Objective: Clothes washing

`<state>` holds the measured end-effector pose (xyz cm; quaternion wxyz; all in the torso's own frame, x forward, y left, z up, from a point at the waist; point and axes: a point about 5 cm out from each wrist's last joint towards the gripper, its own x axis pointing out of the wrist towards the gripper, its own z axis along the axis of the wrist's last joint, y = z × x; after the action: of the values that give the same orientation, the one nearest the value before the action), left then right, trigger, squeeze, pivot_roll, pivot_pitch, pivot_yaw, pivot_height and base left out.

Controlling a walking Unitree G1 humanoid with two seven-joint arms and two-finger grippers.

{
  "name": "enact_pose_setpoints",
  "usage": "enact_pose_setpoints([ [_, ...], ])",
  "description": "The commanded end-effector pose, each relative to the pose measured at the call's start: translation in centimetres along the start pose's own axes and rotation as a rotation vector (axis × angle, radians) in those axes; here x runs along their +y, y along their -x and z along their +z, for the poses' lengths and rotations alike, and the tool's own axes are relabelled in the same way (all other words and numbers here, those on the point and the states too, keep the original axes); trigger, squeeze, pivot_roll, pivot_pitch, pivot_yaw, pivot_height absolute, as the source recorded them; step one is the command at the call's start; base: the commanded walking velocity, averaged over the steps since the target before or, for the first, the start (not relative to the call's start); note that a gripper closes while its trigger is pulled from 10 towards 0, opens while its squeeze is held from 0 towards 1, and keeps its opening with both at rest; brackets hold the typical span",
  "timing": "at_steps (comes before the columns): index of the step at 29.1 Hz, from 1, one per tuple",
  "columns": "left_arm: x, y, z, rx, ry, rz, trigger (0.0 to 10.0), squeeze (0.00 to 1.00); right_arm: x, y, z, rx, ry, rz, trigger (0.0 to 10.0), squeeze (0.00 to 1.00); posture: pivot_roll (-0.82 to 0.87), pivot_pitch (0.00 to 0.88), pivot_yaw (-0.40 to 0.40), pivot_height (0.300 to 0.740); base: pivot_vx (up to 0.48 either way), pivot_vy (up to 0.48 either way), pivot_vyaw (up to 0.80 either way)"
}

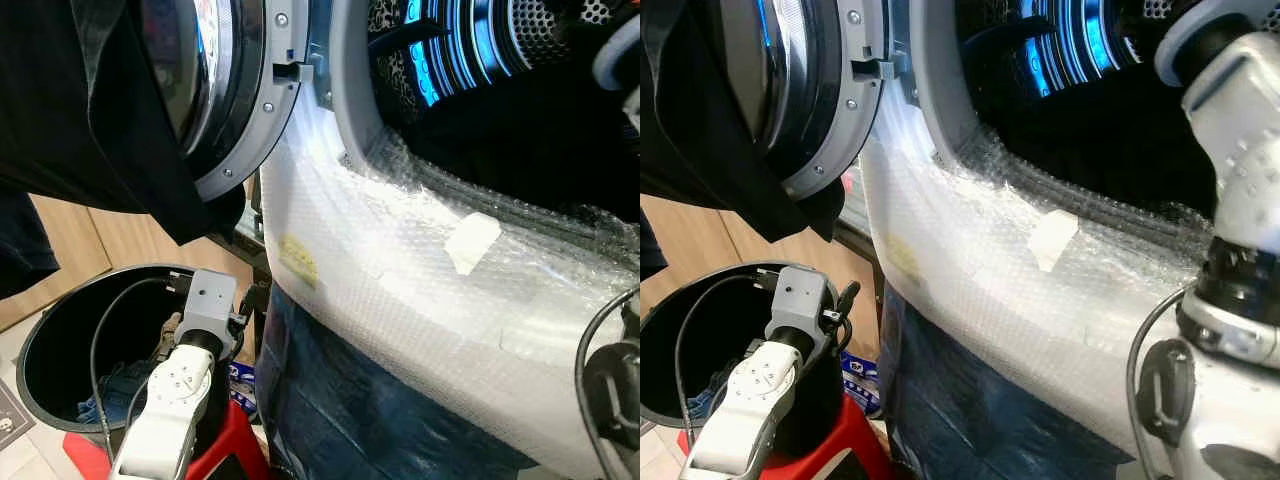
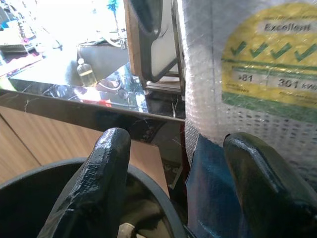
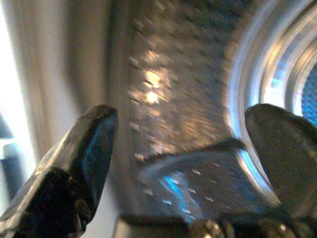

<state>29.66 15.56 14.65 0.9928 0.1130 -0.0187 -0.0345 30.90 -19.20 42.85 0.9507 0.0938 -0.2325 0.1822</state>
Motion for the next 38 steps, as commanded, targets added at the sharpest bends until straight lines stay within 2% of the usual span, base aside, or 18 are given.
enact_pose_setpoints([
  [1, -0.4, -0.3, 0.2, -0.014, 0.003, -0.025, 10.0, 0.0, 0.8, 1.0, 0.2, -0.025, -0.033, 0.085, 10.0, 0.0, -0.02, 0.021, -0.06, 0.74, 0.0, 0.0, 0.0],
  [8, -0.3, -0.6, 0.3, -0.018, -0.007, -0.035, 10.0, 0.0, 4.5, 4.3, -1.0, -0.056, -0.013, 0.417, 10.0, 0.0, -0.02, 0.018, -0.057, 0.74, 0.0, 0.0, 0.0],
  [10, -0.4, -0.6, 0.3, -0.02, -0.004, -0.04, 10.0, 0.0, 5.6, 5.6, -1.7, -0.065, -0.052, 0.541, 10.0, 0.0, -0.02, 0.018, -0.057, 0.74, 0.0, 0.0, 0.0],
  [13, -0.5, -0.6, 0.2, -0.021, 0.0, -0.038, 10.0, 0.0, 8.0, 8.2, -3.8, 0.018, -0.129, 0.757, 10.0, 0.0, 0.0, 0.016, -0.057, 0.74, 0.0, 0.0, 0.0],
  [14, -0.5, -0.6, 0.2, -0.021, 0.0, -0.038, 10.0, 0.0, 8.0, 8.2, -3.8, 0.018, -0.129, 0.757, 10.0, 0.0, 0.0, 0.016, -0.057, 0.74, 0.0, 0.0, 0.0],
  [19, -0.3, -0.7, 0.3, -0.032, -0.016, -0.039, 10.0, 0.0, 10.1, 10.4, -5.1, 0.024, -0.274, 0.963, 10.0, 0.0, 0.0, 0.01, -0.055, 0.74, 0.0, 0.0, 0.0],
  [22, -0.1, -0.8, 0.3, -0.036, -0.022, -0.04, 10.0, 0.0, 10.7, 12.3, -6.8, 0.117, -0.286, 1.072, 10.0, 0.0, 0.0, 0.009, -0.06, 0.74, 0.0, 0.0, 0.0],
  [23, -0.1, -0.8, 0.3, -0.036, -0.022, -0.04, 10.0, 0.0, 10.7, 12.3, -6.8, 0.117, -0.286, 1.072, 10.0, 0.0, 0.0, 0.009, -0.06, 0.74, 0.0, 0.0, 0.0],
  [26, -0.5, -0.8, 0.1, -0.04, -0.021, -0.077, 10.0, 0.0, 10.7, 14.8, -10.5, 0.308, -0.363, 1.085, 10.0, 0.0, 0.01, 0.008, -0.065, 0.74, 0.0, 0.0, 0.0],
  [27, -0.5, -0.8, 0.1, -0.04, -0.021, -0.077, 10.0, 0.0, 10.7, 14.8, -10.5, 0.308, -0.363, 1.085, 10.0, 0.0, 0.01, 0.008, -0.065, 0.74, 0.0, 0.0, 0.0],
  [28, -0.9, -0.5, -0.2, -0.034, -0.029, -0.107, 10.0, 0.0, 10.1, 15.8, -13.1, 0.442, -0.359, 1.033, 10.0, 0.0, 0.02, 0.005, -0.078, 0.74, 0.0, 0.0, 0.0],
  [29, -1.5, 0.0, -0.9, -0.02, -0.062, -0.158, 10.0, 0.0, 8.7, 17.9, -17.1, 0.629, -0.382, 0.939, 10.0, 0.0, 0.03, 0.004, -0.08, 0.74, 0.0, 0.0, 0.0],
  [30, -1.6, 0.1, -1.1, -0.017, -0.071, -0.169, 10.0, 0.0, 8.4, 18.5, -18.0, 0.669, -0.387, 0.919, 10.0, 0.0, 0.03, 0.004, -0.08, 0.74, 0.0, 0.0, 0.0],
  [31, -2.0, 0.6, -2.1, 0.027, -0.049, -0.203, 10.0, 0.0, 7.2, 19.8, -20.0, 0.741, -0.42, 0.827, 10.0, 0.0, 0.04, 0.002, -0.08, 0.74, 0.0, 0.0, 0.0],
  [33, -2.0, 0.6, -2.1, 0.027, -0.049, -0.203, 10.0, 0.0, 7.2, 19.8, -20.0, 0.741, -0.42, 0.827, 10.0, 0.0, 0.04, 0.002, -0.08, 0.74, 0.0, 0.0, 0.0],
  [35, -2.6, 1.1, -3.0, 0.059, -0.069, -0.264, 10.0, 0.0, 6.3, 21.4, -21.9, 0.814, -0.438, 0.752, 10.0, 0.0, 0.04, 0.0, -0.079, 0.74, 0.0, 0.0, 0.0],
  [36, -2.6, 1.1, -3.0, 0.059, -0.069, -0.264, 10.0, 0.0, 6.3, 21.4, -21.9, 0.814, -0.438, 0.752, 10.0, 0.0, 0.04, 0.0, -0.079, 0.74, 0.0, 0.0, 0.0],
  [38, -3.1, 1.9, -4.2, 0.095, -0.112, -0.333, 10.0, 0.0, 4.9, 23.4, -23.8, 0.887, -0.479, 0.653, 10.0, 0.0, 0.05, 0.0, -0.076, 0.74, 0.0, 0.0, 0.0],
])
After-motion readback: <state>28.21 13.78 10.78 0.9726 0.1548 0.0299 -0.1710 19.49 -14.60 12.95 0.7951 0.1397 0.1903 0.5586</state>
